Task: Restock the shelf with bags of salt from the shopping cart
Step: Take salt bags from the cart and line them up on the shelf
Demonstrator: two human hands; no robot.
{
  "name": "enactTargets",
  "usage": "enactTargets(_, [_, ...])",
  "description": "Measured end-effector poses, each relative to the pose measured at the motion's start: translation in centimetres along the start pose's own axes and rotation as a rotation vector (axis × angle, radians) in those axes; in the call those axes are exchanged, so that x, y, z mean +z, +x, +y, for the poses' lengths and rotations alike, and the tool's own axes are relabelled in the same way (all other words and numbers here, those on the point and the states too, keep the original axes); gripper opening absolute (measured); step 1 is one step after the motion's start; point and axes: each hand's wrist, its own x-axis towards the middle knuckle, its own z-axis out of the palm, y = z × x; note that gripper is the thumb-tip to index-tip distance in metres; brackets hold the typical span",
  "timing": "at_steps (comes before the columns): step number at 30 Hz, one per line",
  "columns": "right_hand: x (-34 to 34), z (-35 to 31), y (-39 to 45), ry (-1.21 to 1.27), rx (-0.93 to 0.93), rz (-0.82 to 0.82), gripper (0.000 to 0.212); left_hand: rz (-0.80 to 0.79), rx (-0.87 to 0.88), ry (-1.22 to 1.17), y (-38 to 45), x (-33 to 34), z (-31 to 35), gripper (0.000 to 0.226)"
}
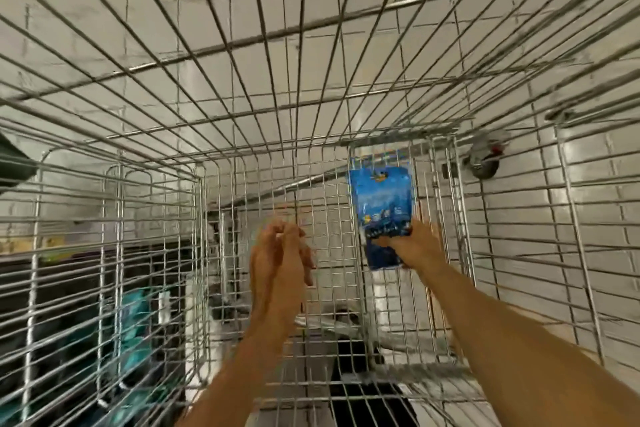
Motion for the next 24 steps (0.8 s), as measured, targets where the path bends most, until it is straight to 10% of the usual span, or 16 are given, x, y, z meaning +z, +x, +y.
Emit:
enactTargets(20, [-9.9,-8.9,-25.5,0.545,-0.002,-0.348,0.025,0.173,0.101,-0.135,-13.6,-7.4,22.1,0.026])
enactTargets(24, [-10.8,-12.4,-32.3,0.515,-0.121,-0.379,0.049,0.177,0.199,-0.181,-19.4,-11.1,25.7,0.034])
